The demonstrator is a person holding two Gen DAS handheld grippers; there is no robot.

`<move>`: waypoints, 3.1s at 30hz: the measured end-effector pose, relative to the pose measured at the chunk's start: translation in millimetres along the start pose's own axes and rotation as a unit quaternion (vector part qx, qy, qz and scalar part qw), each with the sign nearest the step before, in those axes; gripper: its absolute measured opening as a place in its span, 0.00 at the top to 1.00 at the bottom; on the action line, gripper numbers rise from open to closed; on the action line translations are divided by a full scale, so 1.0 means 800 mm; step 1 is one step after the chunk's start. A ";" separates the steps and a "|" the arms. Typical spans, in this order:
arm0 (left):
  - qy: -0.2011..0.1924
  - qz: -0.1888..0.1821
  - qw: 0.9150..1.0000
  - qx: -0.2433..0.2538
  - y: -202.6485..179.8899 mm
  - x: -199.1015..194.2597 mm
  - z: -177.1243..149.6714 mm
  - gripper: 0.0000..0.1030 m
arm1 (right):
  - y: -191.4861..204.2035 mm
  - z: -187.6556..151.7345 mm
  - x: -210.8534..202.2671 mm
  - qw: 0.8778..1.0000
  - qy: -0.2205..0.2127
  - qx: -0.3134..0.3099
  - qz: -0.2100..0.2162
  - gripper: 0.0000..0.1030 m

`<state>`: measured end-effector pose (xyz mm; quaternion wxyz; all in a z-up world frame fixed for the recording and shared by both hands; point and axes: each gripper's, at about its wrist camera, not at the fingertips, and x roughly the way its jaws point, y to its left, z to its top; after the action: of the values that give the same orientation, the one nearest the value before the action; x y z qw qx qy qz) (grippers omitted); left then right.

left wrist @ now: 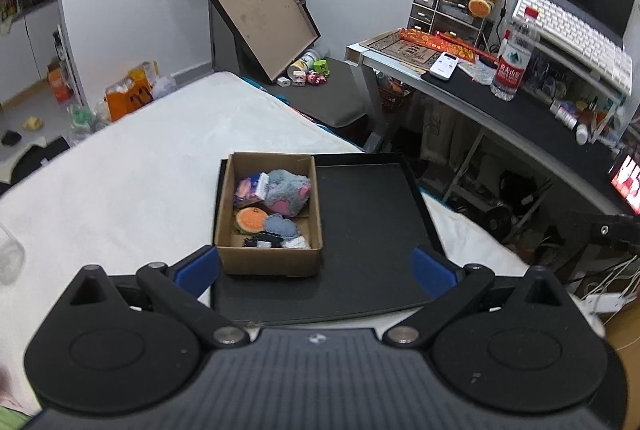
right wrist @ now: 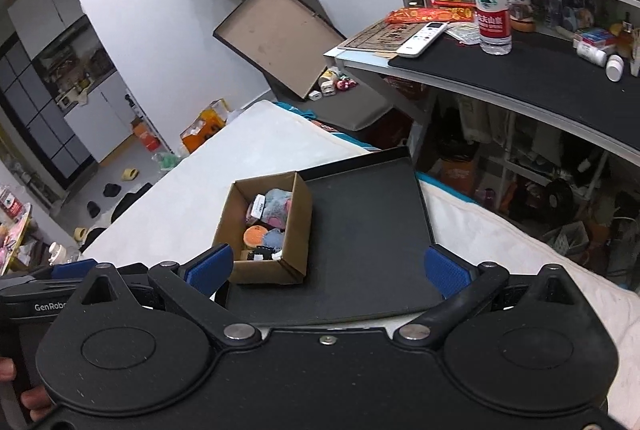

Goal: Organize soft objects

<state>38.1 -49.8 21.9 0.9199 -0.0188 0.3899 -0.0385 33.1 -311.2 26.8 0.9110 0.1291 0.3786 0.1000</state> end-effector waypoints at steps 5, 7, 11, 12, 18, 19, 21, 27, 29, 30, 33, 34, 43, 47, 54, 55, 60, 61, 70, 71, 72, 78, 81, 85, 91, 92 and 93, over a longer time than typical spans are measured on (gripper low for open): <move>-0.006 -0.009 1.000 0.002 -0.006 -0.007 -0.005 0.01 | 0.005 -0.010 -0.005 1.000 -0.006 -0.001 -0.031 0.00; -0.005 -0.012 1.000 0.005 -0.011 -0.008 -0.008 0.01 | 0.007 -0.015 -0.005 1.000 -0.005 0.003 -0.031 0.00; -0.006 -0.017 1.000 0.012 -0.021 -0.007 -0.015 0.01 | 0.009 -0.024 -0.006 0.999 -0.008 0.007 -0.036 0.00; -0.006 -0.018 1.000 0.013 -0.023 -0.007 -0.016 0.01 | 0.010 -0.026 -0.006 0.999 -0.009 0.006 -0.038 0.00; -0.005 -0.018 1.000 0.012 -0.028 -0.002 -0.024 0.01 | 0.022 -0.034 -0.003 0.999 -0.003 -0.004 -0.048 0.00; -0.003 -0.020 1.000 0.010 -0.029 -0.001 -0.024 0.01 | 0.023 -0.035 -0.003 0.999 -0.002 -0.004 -0.047 0.00; -0.002 -0.021 1.000 0.008 -0.031 0.001 -0.026 0.01 | 0.023 -0.036 -0.001 0.999 -0.001 -0.003 -0.049 0.00; -0.002 -0.013 1.000 0.010 -0.036 0.006 -0.031 0.01 | 0.021 -0.039 0.003 0.999 -0.001 0.000 -0.052 0.00; 0.000 -0.010 1.000 0.012 -0.039 0.008 -0.033 0.01 | 0.022 -0.039 0.005 0.998 -0.004 -0.003 -0.059 0.00; 0.000 -0.005 1.000 0.016 -0.042 0.009 -0.034 0.01 | 0.023 -0.040 0.007 0.998 -0.003 -0.005 -0.061 0.00; -0.003 0.004 1.000 0.022 -0.047 0.010 -0.034 0.01 | 0.027 -0.041 0.009 0.997 -0.001 -0.018 -0.070 0.00; 0.000 0.004 1.000 0.020 -0.046 0.012 -0.034 0.01 | 0.029 -0.041 0.009 0.997 -0.003 -0.024 -0.072 0.00; 0.004 0.008 1.000 0.016 -0.045 0.015 -0.033 0.01 | 0.027 -0.041 0.010 0.997 0.001 -0.022 -0.073 0.00; 0.003 0.011 1.000 0.011 -0.043 0.014 -0.034 0.01 | 0.025 -0.042 0.010 0.998 0.003 -0.010 -0.063 0.00; 0.000 0.020 1.000 0.004 -0.038 0.012 -0.036 0.01 | 0.026 -0.042 0.009 0.998 0.003 -0.011 -0.055 0.00; -0.001 0.021 1.000 0.003 -0.038 0.011 -0.037 0.01 | 0.026 -0.042 0.009 0.999 0.004 -0.012 -0.051 0.00; -0.009 0.030 0.999 -0.010 -0.032 0.006 -0.038 0.01 | 0.024 -0.041 0.009 0.999 0.011 -0.006 -0.034 0.00; -0.011 0.031 0.999 -0.011 -0.032 0.005 -0.038 0.01 | 0.024 -0.040 0.010 0.999 0.012 -0.005 -0.032 0.00; -0.018 0.036 0.999 -0.015 -0.030 0.001 -0.039 0.01 | 0.025 -0.044 0.014 0.999 0.023 -0.019 -0.043 0.00; -0.018 0.036 0.999 -0.016 -0.030 0.001 -0.039 0.01 | 0.025 -0.046 0.015 0.998 0.025 -0.019 -0.046 0.00; -0.018 0.036 0.999 -0.016 -0.030 0.001 -0.039 0.01 | 0.024 -0.046 0.016 0.998 0.026 -0.017 -0.046 0.00; -0.017 0.036 0.999 -0.016 -0.029 0.001 -0.040 0.01 | 0.021 -0.046 0.014 0.999 0.026 -0.014 -0.041 0.00; -0.015 0.036 0.999 -0.017 -0.029 0.002 -0.040 0.01 | 0.021 -0.046 0.013 0.999 0.027 -0.012 -0.040 0.00; -0.016 0.037 0.999 -0.016 -0.028 0.002 -0.040 0.01 | 0.021 -0.046 0.013 0.999 0.026 -0.013 -0.040 0.00; -0.015 0.036 0.999 -0.016 -0.028 0.002 -0.040 0.01 | 0.020 -0.046 0.013 0.999 0.025 -0.012 -0.038 0.00; -0.015 0.037 0.999 -0.016 -0.028 0.002 -0.040 0.01 | 0.020 -0.046 0.013 0.999 0.026 -0.011 -0.038 0.00; -0.016 0.037 0.999 -0.016 -0.028 0.002 -0.040 0.01 | 0.019 -0.046 0.013 0.999 0.027 -0.010 -0.038 0.00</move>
<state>14.7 -72.5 0.0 0.9262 -0.0192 0.3764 0.0021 12.9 -287.6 -0.4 0.9050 0.1032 0.4063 0.0726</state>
